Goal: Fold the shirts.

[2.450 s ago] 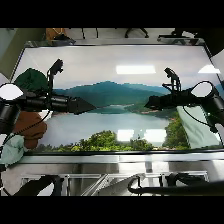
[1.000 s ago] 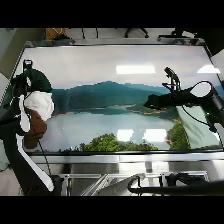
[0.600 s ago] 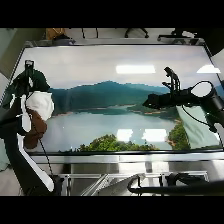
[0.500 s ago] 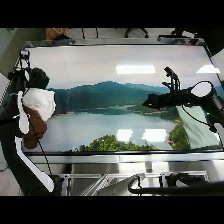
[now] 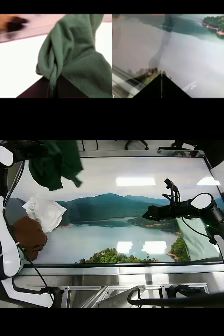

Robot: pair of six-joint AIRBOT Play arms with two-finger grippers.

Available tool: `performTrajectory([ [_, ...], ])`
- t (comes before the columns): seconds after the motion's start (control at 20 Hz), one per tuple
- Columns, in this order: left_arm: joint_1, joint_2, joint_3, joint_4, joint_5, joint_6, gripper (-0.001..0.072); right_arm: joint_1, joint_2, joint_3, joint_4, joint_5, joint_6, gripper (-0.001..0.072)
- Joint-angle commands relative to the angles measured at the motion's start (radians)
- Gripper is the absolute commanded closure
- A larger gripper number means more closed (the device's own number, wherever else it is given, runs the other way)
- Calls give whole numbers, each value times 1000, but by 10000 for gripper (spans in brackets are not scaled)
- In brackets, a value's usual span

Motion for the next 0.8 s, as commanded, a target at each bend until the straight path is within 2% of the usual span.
performTrajectory([
  [0.0,-112,95,-92,-261,-261,17,694,1,-1,0,0,-1,0,696],
  [0.1,-181,106,-209,-404,-314,17,693,1,-1,0,1,0,0,696],
  [0.25,-286,100,-376,-454,-302,16,686,1,-2,0,0,5,0,695],
  [0.3,-309,95,-412,-454,-298,16,631,1,-5,0,0,6,0,695],
  [0.35,-325,88,-433,-454,-302,8,248,0,-8,0,0,4,0,691],
  [0.4,-329,85,-439,-453,-306,-31,47,0,-10,0,1,5,0,688],
  [0.45,-320,87,-434,-454,-314,-72,37,0,-10,3,2,6,0,685],
  [0.5,-301,87,-409,-454,-340,-92,37,-6,-8,13,2,8,1,558],
  [0.55,-273,87,-376,-454,-389,-99,37,-22,-7,27,4,21,1,356],
  [0.6,-235,88,-346,-453,-463,-99,38,-41,-5,41,3,48,0,317],
  [0.75,-126,131,-428,-454,-628,-113,38,-87,-6,35,-5,140,-11,319],
])
